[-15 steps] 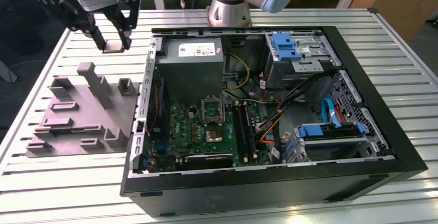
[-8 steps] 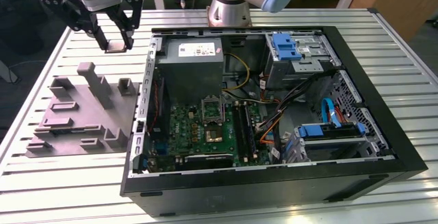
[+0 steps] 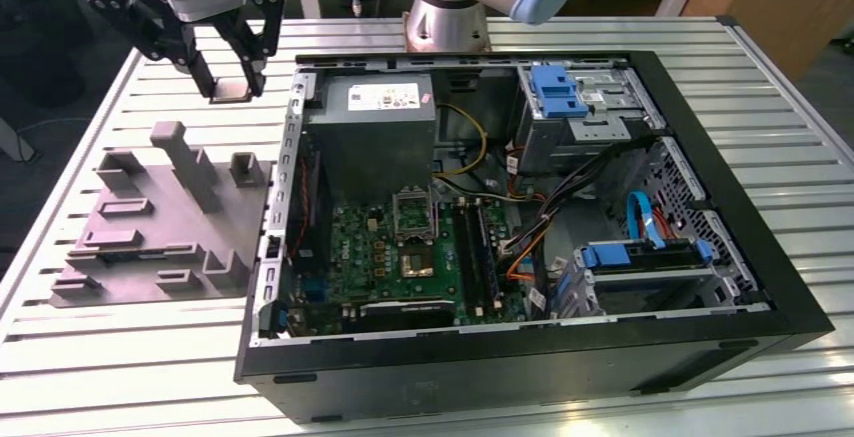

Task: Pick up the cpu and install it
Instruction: 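Pick up the cpu and move it towards the insertion slot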

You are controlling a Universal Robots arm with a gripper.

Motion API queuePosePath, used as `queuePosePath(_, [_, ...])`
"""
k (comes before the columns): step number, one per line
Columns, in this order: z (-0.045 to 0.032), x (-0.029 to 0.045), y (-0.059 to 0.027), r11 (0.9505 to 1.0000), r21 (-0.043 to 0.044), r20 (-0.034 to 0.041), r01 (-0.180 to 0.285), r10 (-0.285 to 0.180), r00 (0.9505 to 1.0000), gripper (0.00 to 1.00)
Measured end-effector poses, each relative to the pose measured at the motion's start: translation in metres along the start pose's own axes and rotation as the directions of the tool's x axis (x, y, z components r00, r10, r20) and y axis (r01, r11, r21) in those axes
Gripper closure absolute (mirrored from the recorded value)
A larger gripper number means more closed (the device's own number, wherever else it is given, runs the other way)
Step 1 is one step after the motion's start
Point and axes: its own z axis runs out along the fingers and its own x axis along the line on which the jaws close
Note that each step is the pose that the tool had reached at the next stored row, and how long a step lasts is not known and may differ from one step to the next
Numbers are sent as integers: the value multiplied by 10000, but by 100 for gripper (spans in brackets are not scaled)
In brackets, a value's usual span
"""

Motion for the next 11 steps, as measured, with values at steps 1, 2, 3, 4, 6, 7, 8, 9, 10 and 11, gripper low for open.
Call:
queuePosePath(1, [0,-5,0,10000,0,0,-1,1,10000,53])
queuePosePath(2, [0,-11,0,10000,0,0,-1,1,10000,53])
queuePosePath(3, [0,-16,0,10000,1,-1,0,0,10000,53])
queuePosePath(4, [0,-22,0,10000,0,-1,0,0,10000,53])
queuePosePath(6, [1,-33,0,10000,0,0,0,0,10000,53])
queuePosePath(7, [1,-38,0,10000,0,0,-1,1,10000,53])
queuePosePath(8, [1,-43,0,10000,0,0,0,0,10000,53])
queuePosePath(9, [1,-48,0,10000,0,0,-1,1,10000,53])
queuePosePath(10, [1,-53,0,10000,0,-1,0,0,10000,53])
queuePosePath(11, [1,-59,0,10000,1,0,0,0,10000,53])
